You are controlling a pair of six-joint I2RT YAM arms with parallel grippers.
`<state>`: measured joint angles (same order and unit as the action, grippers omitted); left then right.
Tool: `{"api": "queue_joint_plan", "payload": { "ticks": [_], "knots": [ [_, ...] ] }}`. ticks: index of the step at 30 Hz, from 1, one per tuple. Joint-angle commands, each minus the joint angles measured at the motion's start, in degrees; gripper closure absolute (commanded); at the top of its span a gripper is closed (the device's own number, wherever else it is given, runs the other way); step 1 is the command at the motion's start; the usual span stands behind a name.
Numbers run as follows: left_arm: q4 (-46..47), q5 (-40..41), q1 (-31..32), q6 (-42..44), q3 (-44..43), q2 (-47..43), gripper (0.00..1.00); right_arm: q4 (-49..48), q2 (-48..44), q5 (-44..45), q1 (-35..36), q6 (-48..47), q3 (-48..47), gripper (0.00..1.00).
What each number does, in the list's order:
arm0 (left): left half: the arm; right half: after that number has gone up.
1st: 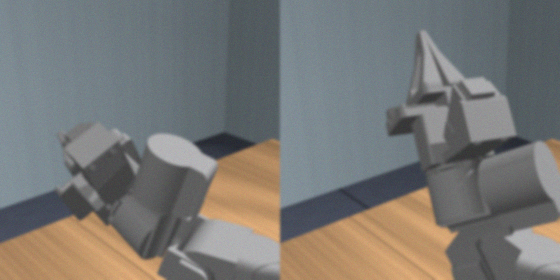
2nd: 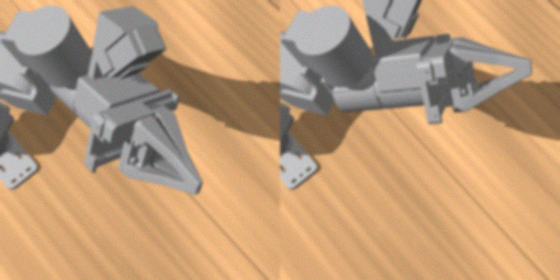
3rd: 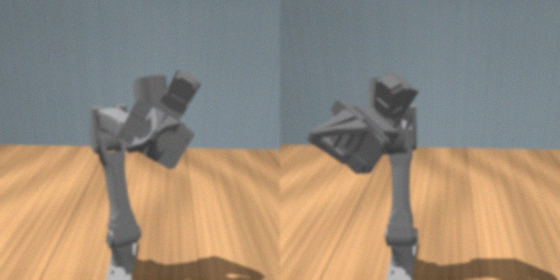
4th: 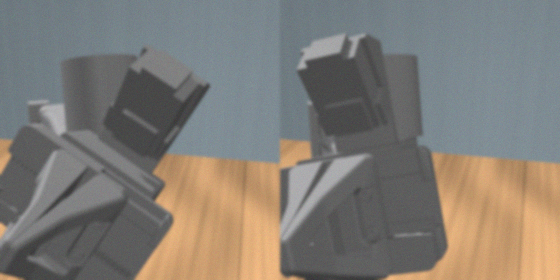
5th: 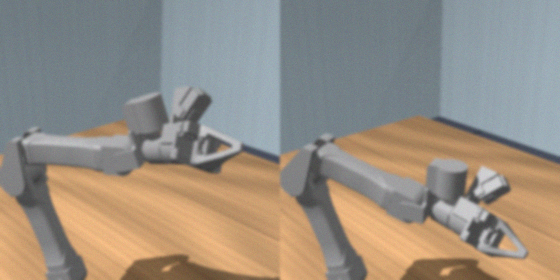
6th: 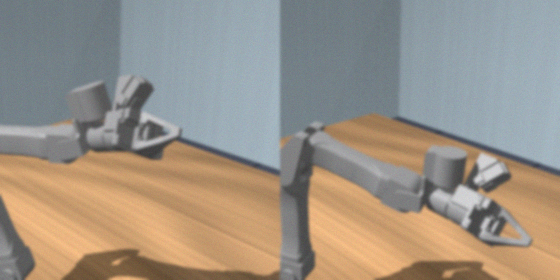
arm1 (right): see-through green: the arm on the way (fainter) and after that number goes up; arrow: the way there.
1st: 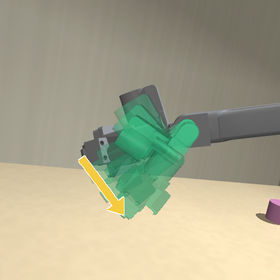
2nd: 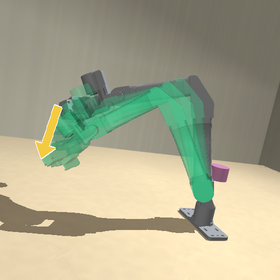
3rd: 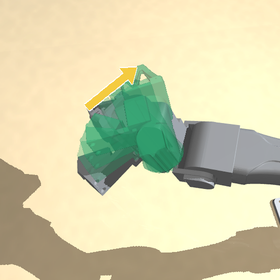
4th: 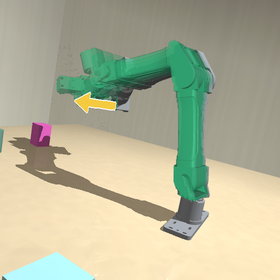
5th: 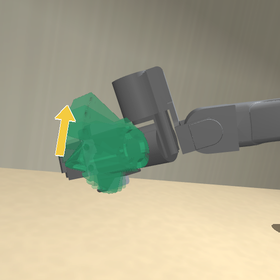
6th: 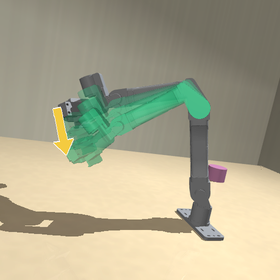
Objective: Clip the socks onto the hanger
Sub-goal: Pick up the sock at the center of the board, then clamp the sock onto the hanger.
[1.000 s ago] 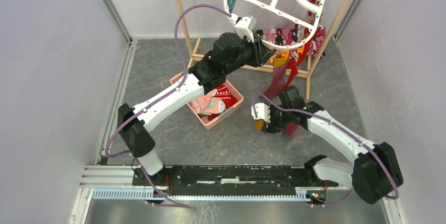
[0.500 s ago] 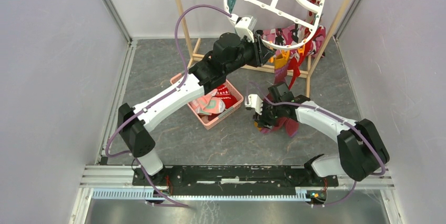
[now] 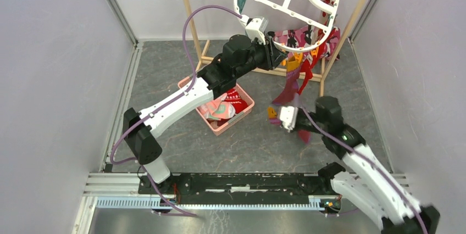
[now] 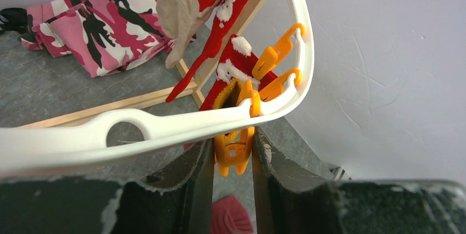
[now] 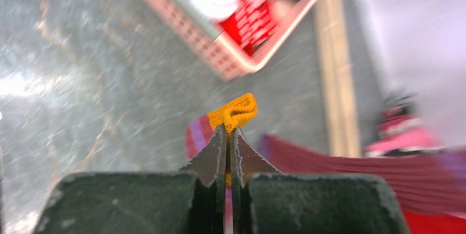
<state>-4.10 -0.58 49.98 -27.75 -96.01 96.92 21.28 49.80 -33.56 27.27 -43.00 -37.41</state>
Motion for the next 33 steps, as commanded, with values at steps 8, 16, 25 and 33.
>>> {"api": "queue_joint_plan", "payload": {
  "ticks": [8, 16, 25, 33],
  "knots": [
    [2.1, -1.6, 0.3, -1.7, 0.5, -2.6, 0.69, -20.6, -20.3, 13.4, 0.0, 6.0, 6.1, 1.00],
    [2.1, -1.6, 0.3, -3.3, -0.6, -2.8, 0.69, -28.0, -12.9, 23.2, 0.0, 16.7, 1.3, 1.00],
    [1.0, -0.7, 0.3, -4.8, -2.6, -1.7, 0.69, -33.2, -6.7, 29.4, 0.0, 24.2, -4.3, 1.00],
    [-0.3, 0.4, 0.3, -6.2, -4.0, -0.8, 0.71, -35.0, -3.9, 29.8, 0.2, 25.1, -6.5, 1.00]
  ]
}}
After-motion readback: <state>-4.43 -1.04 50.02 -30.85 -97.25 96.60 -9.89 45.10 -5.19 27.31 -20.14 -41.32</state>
